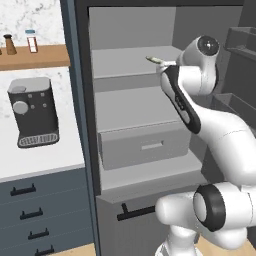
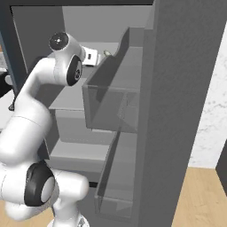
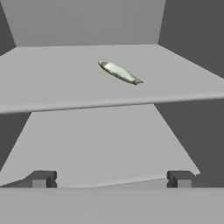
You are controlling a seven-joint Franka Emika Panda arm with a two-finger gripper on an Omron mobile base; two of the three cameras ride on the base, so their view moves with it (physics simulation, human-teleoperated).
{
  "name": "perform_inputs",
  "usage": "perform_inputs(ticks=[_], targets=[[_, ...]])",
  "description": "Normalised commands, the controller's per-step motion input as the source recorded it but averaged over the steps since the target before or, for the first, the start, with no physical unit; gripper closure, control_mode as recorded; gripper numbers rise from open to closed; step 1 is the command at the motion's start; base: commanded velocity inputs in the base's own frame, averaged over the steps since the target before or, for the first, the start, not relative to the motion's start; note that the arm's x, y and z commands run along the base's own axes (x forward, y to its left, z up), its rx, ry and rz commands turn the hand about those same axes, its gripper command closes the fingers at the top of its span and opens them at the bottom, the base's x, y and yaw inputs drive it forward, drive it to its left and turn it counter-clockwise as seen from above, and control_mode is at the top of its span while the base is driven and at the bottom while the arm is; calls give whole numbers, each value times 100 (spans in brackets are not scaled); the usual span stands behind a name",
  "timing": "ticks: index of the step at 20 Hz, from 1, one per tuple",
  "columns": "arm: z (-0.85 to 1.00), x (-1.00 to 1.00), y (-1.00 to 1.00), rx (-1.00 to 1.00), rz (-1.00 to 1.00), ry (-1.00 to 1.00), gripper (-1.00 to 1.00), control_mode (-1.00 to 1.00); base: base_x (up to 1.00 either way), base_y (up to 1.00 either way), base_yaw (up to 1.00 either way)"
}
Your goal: Place one corn and one fish in each tupperware on the nearby counter, to pack two identical lunches.
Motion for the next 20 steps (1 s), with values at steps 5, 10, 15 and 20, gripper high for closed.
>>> perform_inputs(ticks=[5,10,15,20], targets=[[11,75,-21,0,0,0,-100,-100,0,0,0],[0,70,-10,0,0,0,-100,-100,0,0,0],[0,71,-13,0,0,3,-100,-100,0,0,0],[0,71,-16,0,2,9,-100,-100,0,0,0]])
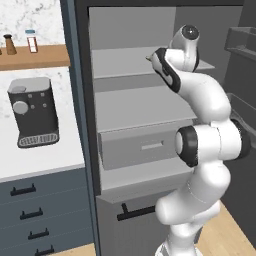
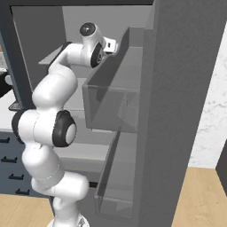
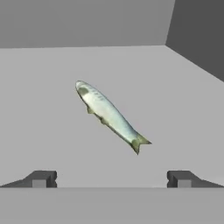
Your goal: Place one corn and one fish in each tupperware on the nearby counter, to pack two identical lunches.
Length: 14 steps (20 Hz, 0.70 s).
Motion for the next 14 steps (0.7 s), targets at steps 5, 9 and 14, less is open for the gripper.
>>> perform_inputs(ticks=[5,9,14], targets=[[0,58,-4,0,9,9,-100,-100,0,0,0],[-3,49,0,0,9,6,-100,-100,0,0,0],[-18,48,0,0,6,6,-100,-100,0,0,0]])
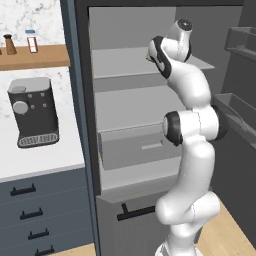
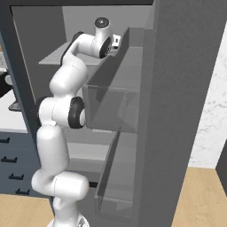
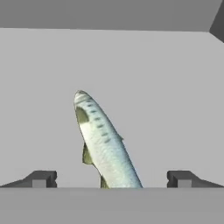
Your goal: Place one corn and one fish in each tupperware on the nearby counter, to pack two identical lunches.
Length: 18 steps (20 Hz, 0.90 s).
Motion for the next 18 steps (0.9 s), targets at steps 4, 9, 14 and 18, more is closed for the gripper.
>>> perform_inputs(ticks=[4,9,14,18], targets=[[-30,61,0,0,3,2,-100,-100,0,0,0],[-43,41,0,-5,3,0,100,-100,0,0,0],[-72,-24,0,-12,3,0,100,-100,0,0,0],[-100,-100,-6,-14,0,0,100,-100,0,0,0]])
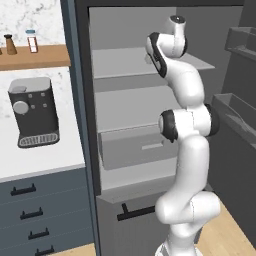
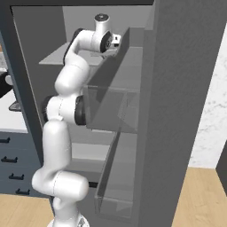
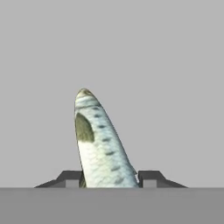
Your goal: Place one corn and one fish in each tupperware on the nearby counter, to pack two identical lunches.
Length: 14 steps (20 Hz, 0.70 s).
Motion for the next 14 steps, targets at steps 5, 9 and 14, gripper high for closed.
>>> perform_inputs(ticks=[5,9,14], targets=[[-97,-94,-7,-12,0,-26,100,-100,0,0,0],[-30,-100,3,-3,0,-34,100,-100,0,0,0],[27,-100,0,0,0,-8,100,-100,0,0,0]])
